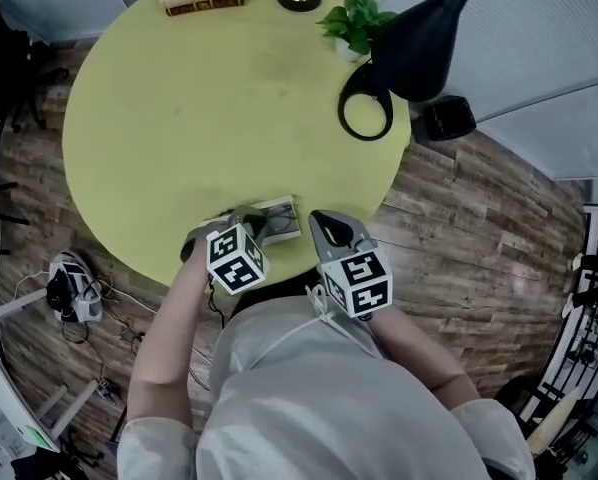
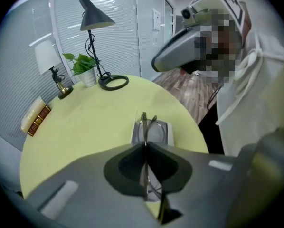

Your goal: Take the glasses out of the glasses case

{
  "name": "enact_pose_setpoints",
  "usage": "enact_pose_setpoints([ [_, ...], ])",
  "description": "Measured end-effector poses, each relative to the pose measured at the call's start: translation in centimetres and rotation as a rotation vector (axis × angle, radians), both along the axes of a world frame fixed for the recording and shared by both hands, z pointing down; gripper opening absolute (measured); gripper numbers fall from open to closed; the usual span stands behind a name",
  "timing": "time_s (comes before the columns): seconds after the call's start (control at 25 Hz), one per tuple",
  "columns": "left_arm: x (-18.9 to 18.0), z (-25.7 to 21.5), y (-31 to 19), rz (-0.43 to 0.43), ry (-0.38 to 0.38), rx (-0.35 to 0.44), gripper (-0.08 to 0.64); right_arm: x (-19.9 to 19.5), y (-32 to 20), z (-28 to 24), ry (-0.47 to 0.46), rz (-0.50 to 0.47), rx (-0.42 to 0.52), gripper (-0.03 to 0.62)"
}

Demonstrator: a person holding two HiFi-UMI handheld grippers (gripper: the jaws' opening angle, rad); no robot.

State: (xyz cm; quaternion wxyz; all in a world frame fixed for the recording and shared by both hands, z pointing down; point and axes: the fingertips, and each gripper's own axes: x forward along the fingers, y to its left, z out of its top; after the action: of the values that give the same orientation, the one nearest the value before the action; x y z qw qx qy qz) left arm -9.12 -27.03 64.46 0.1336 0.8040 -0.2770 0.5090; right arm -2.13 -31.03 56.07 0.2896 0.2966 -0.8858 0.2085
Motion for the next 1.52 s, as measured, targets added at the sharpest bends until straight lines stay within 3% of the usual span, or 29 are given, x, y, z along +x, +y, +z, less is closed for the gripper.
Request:
enact_pose_setpoints([
  [0.4,-2.1,-6.1,-1.0,-0.216,0.116,0.192,0.015,-1.3,-1.0,-2.8,-0.037,-0.021,0.065,0.000],
  [0.72,-5.9,-12.5,-1.9,-0.574,0.310,0.425,0.015,-3.4,-2.4,-5.8,-0.082,-0.040,0.131,0.000],
  [0.92,-8.4,-16.4,-2.2,-0.762,0.394,0.575,0.015,-4.5,-2.8,-7.3,-0.106,-0.052,0.165,0.000],
  [1.16,-12.3,-20.3,-1.2,-0.985,0.373,0.763,0.015,-5.6,-2.4,-9.3,-0.130,-0.072,0.211,0.000],
  [1.28,-13.0,-20.8,-0.7,-1.025,0.368,0.778,0.015,-5.8,-2.1,-10.3,-0.150,-0.076,0.245,0.000],
  [1.52,-12.8,-21.1,-0.7,-1.026,0.390,0.762,0.015,-5.9,-2.3,-11.5,-0.173,-0.082,0.280,0.000],
])
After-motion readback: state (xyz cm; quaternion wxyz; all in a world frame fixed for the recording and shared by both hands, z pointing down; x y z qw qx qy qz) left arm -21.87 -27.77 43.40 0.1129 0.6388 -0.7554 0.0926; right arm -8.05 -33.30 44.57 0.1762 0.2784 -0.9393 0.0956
